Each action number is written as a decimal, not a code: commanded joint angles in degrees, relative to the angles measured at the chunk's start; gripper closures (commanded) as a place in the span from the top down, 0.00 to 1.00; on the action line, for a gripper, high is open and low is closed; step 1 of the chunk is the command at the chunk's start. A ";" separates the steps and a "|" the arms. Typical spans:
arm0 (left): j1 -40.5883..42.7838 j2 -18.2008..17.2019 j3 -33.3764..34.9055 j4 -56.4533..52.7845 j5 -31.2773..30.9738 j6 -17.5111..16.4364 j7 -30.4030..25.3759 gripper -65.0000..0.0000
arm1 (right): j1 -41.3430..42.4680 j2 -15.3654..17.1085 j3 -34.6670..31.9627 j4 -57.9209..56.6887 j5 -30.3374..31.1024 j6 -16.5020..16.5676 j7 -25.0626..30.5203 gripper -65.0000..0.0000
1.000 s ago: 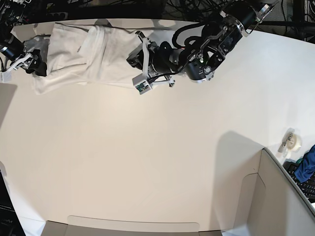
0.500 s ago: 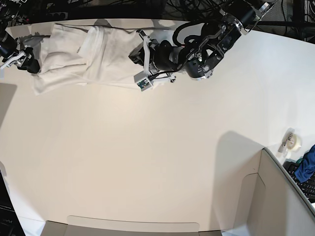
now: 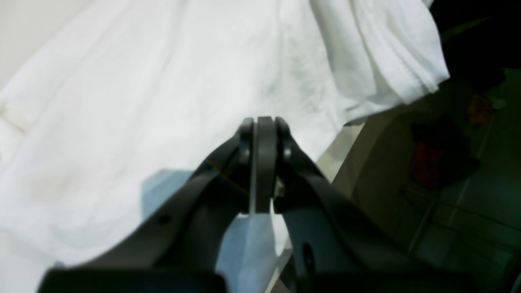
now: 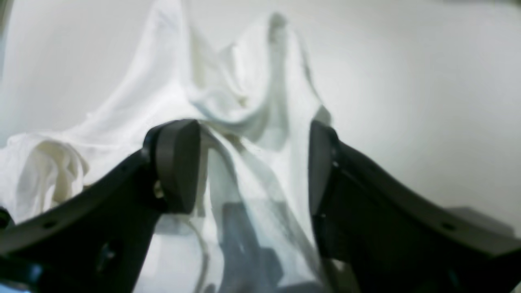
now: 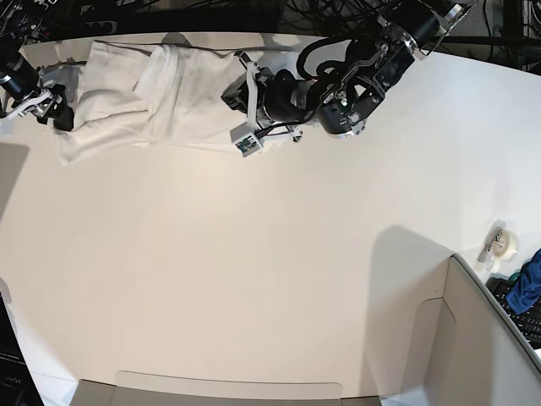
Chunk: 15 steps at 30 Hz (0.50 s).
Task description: Layout the t-shirt on the table in an organized manner, then fold the t-shirt properly
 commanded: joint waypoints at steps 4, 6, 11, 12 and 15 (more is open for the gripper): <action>-0.77 0.14 -0.27 0.77 -0.76 -0.23 -0.97 0.00 | -0.56 0.24 -1.21 0.09 -1.72 -0.10 -2.57 0.58; -0.77 0.14 -0.27 0.77 -0.76 -0.23 -0.97 0.00 | -0.56 0.24 -1.21 0.09 -1.72 -0.10 -2.57 0.58; -0.77 0.14 -0.71 1.12 -0.76 -0.14 -0.97 0.00 | -0.56 -0.37 -1.21 0.09 -1.72 -0.10 -2.57 0.58; -0.68 0.14 -1.68 1.12 -0.76 -0.14 -0.79 0.00 | -0.56 -0.46 -1.21 0.09 -1.72 -0.10 -2.57 0.57; 1.60 -0.30 -5.46 1.12 -0.76 -0.14 -0.44 0.00 | -0.38 -0.55 -1.38 0.09 -1.72 -0.10 -2.57 0.35</action>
